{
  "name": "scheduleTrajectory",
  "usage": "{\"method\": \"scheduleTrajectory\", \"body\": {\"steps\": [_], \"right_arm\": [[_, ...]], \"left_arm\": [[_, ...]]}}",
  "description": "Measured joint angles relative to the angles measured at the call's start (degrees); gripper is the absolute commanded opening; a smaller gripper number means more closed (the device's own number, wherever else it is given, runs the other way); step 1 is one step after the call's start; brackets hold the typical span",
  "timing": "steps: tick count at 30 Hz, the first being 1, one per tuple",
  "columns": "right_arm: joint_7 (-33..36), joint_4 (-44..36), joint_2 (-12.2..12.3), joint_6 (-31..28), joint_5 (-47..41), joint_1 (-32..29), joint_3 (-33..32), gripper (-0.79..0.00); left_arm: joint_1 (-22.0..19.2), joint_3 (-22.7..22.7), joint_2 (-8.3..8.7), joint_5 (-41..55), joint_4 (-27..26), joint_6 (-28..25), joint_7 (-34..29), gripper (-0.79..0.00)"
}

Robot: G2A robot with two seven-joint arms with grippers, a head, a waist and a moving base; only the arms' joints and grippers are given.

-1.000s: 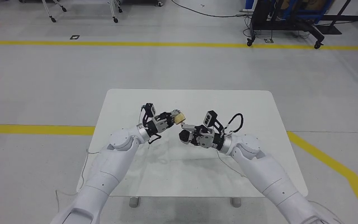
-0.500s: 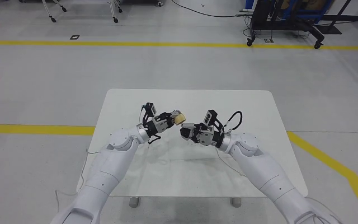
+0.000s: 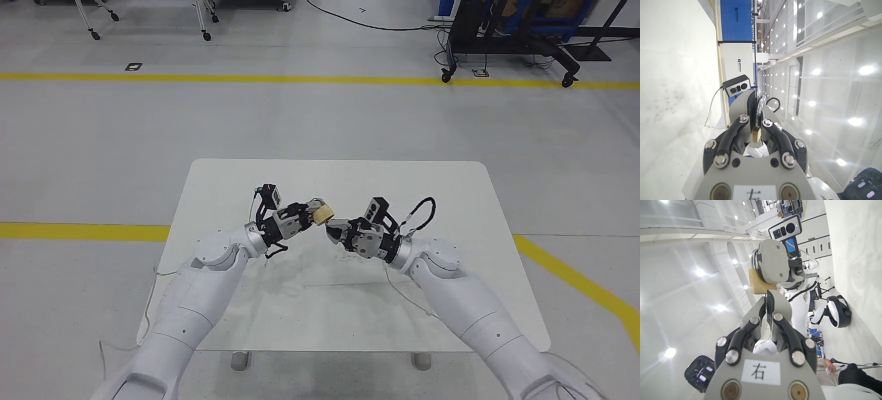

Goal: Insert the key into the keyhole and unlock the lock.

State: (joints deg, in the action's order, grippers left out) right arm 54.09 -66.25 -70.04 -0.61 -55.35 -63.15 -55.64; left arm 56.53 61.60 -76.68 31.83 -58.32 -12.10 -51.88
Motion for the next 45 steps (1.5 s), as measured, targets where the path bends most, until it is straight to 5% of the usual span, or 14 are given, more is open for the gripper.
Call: {"method": "scheduleTrajectory", "body": {"steps": [11,22,24,27,31,36,39,45], "right_arm": [[8.40,5.90,-1.64,7.59,-13.18,1.19,-0.22,-0.785],[11.84,9.55,-2.42,6.18,-10.61,3.46,0.11,-0.785],[12.09,9.65,-2.44,5.81,-9.99,3.49,-0.02,-0.708],[10.84,9.45,-2.42,4.34,-7.22,3.57,-0.01,-0.465],[8.32,8.23,-2.34,1.39,-3.09,3.27,-0.02,-0.259],[4.84,6.39,-2.14,-2.41,0.99,2.49,-0.81,-0.157],[2.20,4.86,-1.64,-5.75,4.48,1.73,-2.38,-0.012],[-1.41,-0.34,0.98,-8.30,14.67,-0.89,-9.04,0.000]], "left_arm": [[0.98,0.27,0.19,-4.13,-1.87,-6.80,2.11,-0.785],[1.91,0.78,0.19,-2.65,-2.80,-6.74,2.47,-0.785],[1.94,0.94,0.16,-1.65,-2.71,-6.33,2.24,-0.785],[1.95,1.56,-0.02,3.07,-2.19,-3.95,0.39,-0.785],[1.13,2.76,-0.12,8.96,-0.39,-0.82,-2.18,-0.785],[0.41,2.81,-0.18,9.09,0.90,-0.26,-2.59,-0.785],[0.15,2.59,-0.18,7.45,1.20,-0.46,-1.48,-0.785],[-0.32,0.94,-0.11,0.53,1.14,-0.24,1.78,-0.785]]}}
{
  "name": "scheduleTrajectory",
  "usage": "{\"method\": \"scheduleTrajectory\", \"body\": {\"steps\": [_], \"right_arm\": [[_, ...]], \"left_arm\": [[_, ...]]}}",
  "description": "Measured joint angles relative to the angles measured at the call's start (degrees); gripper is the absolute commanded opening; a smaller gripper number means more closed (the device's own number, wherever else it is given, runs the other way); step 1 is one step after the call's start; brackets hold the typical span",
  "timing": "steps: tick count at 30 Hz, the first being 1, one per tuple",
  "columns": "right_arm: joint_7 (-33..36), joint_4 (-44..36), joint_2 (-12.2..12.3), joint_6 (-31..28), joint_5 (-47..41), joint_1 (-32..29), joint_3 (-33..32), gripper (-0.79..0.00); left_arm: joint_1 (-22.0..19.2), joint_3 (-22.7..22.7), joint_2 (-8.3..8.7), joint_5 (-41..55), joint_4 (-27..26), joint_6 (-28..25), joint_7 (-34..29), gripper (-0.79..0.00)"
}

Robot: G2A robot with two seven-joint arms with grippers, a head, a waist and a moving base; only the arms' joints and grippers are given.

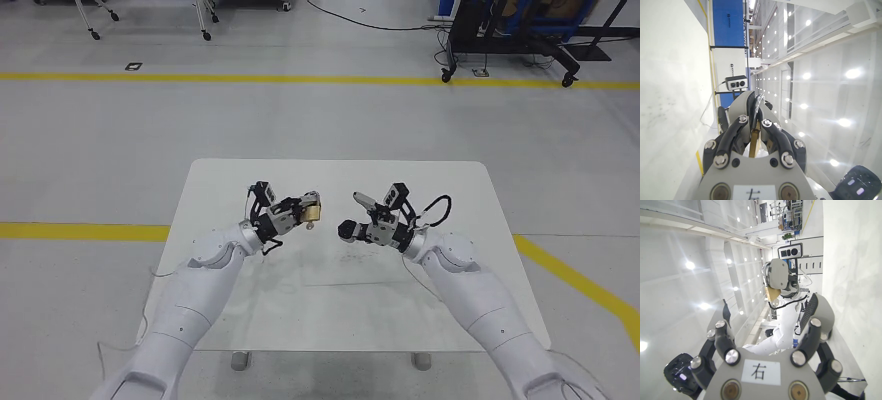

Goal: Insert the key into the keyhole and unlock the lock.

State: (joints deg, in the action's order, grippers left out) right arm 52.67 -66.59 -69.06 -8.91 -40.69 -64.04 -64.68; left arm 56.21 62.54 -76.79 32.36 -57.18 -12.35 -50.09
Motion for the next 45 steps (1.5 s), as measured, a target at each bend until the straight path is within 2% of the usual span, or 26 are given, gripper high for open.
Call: {"method": "scheduleTrajectory", "body": {"steps": [5,9,10,13,19,25,31,34,38,39,45], "right_arm": [[-4.12,-8.70,2.92,1.43,10.14,-5.21,-8.74,0.000],[-6.21,-15.56,4.40,3.97,13.37,-9.54,-15.83,0.000],[-6.21,-15.51,4.40,3.99,13.34,-9.47,-15.88,0.000],[-6.14,-15.00,4.36,3.88,13.25,-9.23,-15.27,0.000],[-6.14,-15.03,4.36,3.87,13.25,-9.24,-15.29,0.000],[-6.14,-15.03,4.36,3.88,13.25,-9.24,-15.29,0.000],[-6.14,-15.03,4.36,3.88,13.25,-9.24,-15.29,0.000],[-6.14,-15.03,4.36,3.88,13.25,-9.24,-15.29,0.000],[-6.14,-15.03,4.36,3.88,13.25,-9.24,-15.29,0.000],[-6.14,-15.03,4.36,3.88,13.25,-9.24,-15.29,0.000],[-6.14,-15.03,4.36,3.88,13.25,-9.24,-15.29,0.000]], "left_arm": [[-0.70,-2.24,-0.09,-6.40,0.21,2.24,2.21,-0.785],[-2.25,-5.34,-0.83,-6.82,2.37,11.93,1.88,-0.785],[-3.15,-6.71,-1.10,-7.50,2.92,14.60,2.79,-0.785],[-4.64,-9.74,-1.92,-12.66,3.63,17.35,5.62,-0.785],[-6.19,-14.98,-3.14,-22.50,4.95,17.56,12.32,-0.785],[-6.21,-16.18,-3.80,-23.71,5.50,17.75,13.22,-0.785],[-6.18,-15.74,-3.84,-24.23,5.99,17.31,12.91,-0.606],[-5.96,-15.53,-3.81,-24.43,5.76,17.17,12.46,-0.434],[-5.70,-15.17,-3.71,-24.77,5.41,16.90,11.78,-0.271],[-5.65,-15.05,-3.68,-24.84,5.31,16.77,11.59,-0.200],[-5.08,-13.93,-3.09,-27.08,3.58,13.03,11.56,-0.080]]}}
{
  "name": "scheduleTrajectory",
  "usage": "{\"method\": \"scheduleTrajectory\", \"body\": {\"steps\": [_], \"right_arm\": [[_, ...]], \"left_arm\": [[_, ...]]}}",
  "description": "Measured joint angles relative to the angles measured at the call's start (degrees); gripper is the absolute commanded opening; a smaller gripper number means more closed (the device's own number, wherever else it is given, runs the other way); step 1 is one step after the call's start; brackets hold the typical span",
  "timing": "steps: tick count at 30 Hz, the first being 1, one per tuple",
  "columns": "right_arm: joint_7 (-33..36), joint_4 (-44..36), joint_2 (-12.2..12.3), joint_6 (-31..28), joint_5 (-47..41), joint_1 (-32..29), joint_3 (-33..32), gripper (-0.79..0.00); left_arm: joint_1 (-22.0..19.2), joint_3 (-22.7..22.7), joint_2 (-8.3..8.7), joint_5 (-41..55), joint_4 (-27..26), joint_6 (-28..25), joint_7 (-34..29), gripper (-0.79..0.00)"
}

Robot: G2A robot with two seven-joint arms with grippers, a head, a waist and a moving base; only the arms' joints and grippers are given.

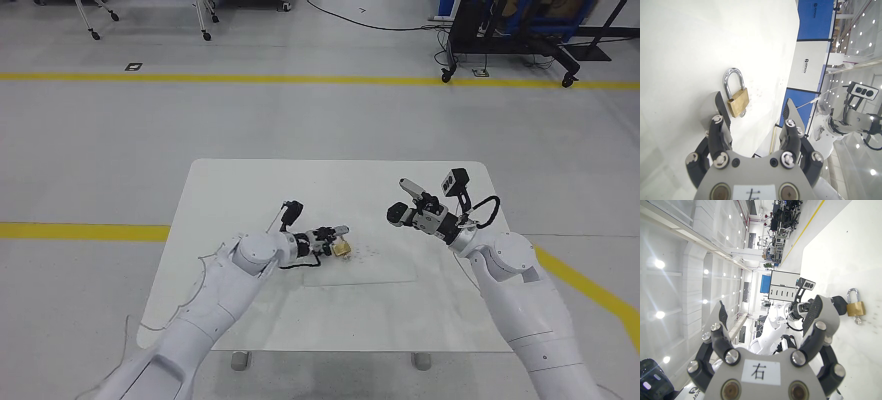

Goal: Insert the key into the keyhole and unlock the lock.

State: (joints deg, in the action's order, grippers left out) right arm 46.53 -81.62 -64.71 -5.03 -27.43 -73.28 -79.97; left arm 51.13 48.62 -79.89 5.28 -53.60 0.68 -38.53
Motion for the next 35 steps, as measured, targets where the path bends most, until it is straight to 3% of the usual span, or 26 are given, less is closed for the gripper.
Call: {"method": "scheduleTrajectory", "body": {"steps": [8,11,16,19,25,35], "right_arm": [[0.00,0.00,0.00,0.00,0.00,0.00,0.00,0.000],[-0.08,-0.06,-0.01,-0.06,0.01,-0.03,-0.01,0.000],[-6.42,-1.86,-0.02,-3.31,1.12,-0.50,-1.92,0.000],[-10.18,-3.34,0.33,-5.86,2.52,-1.05,-5.24,0.000],[-16.85,-6.53,0.94,-12.56,3.77,-3.67,-13.02,-0.001],[-16.79,-6.68,0.94,-12.96,3.55,-3.78,-13.36,-0.001]], "left_arm": [[3.86,5.58,1.92,-1.27,-7.18,-11.87,3.72,-0.043],[5.63,7.19,2.89,-7.07,-10.90,-15.05,7.37,-0.015],[9.37,8.22,4.52,-28.68,-17.98,-12.69,19.66,0.000],[11.67,9.74,5.13,-34.34,-21.18,-11.41,23.94,0.000],[14.93,11.28,5.71,-38.01,-24.80,-15.02,28.25,-0.001],[15.01,11.31,5.70,-37.41,-24.70,-15.06,28.08,-0.001]]}}
